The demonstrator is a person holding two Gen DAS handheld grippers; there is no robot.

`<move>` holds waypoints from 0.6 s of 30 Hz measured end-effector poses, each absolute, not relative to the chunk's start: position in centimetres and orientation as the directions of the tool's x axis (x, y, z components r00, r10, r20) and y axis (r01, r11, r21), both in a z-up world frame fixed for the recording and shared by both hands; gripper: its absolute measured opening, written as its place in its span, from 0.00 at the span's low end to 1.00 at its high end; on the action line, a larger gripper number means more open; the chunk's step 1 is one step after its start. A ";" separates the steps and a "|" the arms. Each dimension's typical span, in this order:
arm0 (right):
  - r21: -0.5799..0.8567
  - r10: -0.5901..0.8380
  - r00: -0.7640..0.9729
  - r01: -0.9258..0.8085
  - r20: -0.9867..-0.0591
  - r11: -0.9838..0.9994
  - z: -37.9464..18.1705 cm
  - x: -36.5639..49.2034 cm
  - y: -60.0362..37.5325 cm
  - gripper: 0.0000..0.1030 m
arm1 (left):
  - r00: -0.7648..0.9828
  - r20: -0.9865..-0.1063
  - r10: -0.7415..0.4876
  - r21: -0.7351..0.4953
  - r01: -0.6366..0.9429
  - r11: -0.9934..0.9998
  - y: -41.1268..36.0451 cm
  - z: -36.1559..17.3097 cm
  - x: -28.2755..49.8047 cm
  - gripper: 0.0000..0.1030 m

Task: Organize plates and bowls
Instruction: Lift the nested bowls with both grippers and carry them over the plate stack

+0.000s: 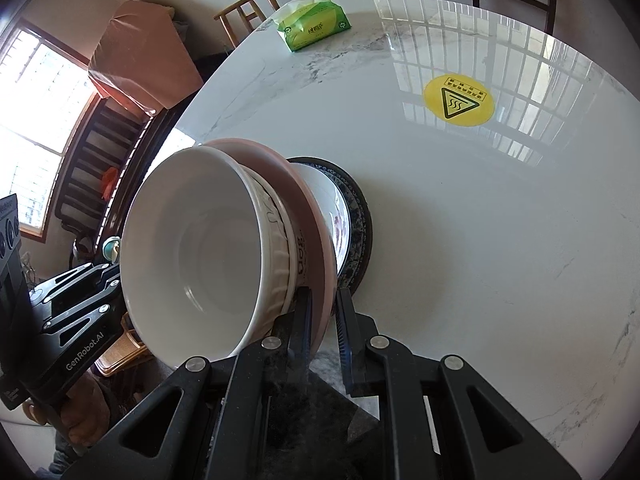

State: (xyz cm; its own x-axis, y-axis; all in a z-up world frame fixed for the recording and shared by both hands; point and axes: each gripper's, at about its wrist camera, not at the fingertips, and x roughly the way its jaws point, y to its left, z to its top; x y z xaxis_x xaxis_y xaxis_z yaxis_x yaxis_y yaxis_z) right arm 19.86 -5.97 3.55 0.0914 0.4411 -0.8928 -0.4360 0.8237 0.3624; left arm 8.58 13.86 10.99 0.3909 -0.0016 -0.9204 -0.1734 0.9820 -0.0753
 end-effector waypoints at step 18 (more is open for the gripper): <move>0.358 0.417 0.042 -0.443 -0.908 0.822 1.3 20.9 -2.0 0.14 | 0.361 -0.932 -0.014 -0.096 -0.211 0.973 18.0 7.7 10.2 0.07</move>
State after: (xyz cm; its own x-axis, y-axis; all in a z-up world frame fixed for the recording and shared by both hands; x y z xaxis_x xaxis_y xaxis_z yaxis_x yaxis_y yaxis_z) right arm 20.88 -1.99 1.35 0.0420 0.4174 -0.9077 -0.4425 0.8224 0.3576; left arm 10.22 17.97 7.73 0.3615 -0.0135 -0.9323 -0.2106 0.9729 -0.0958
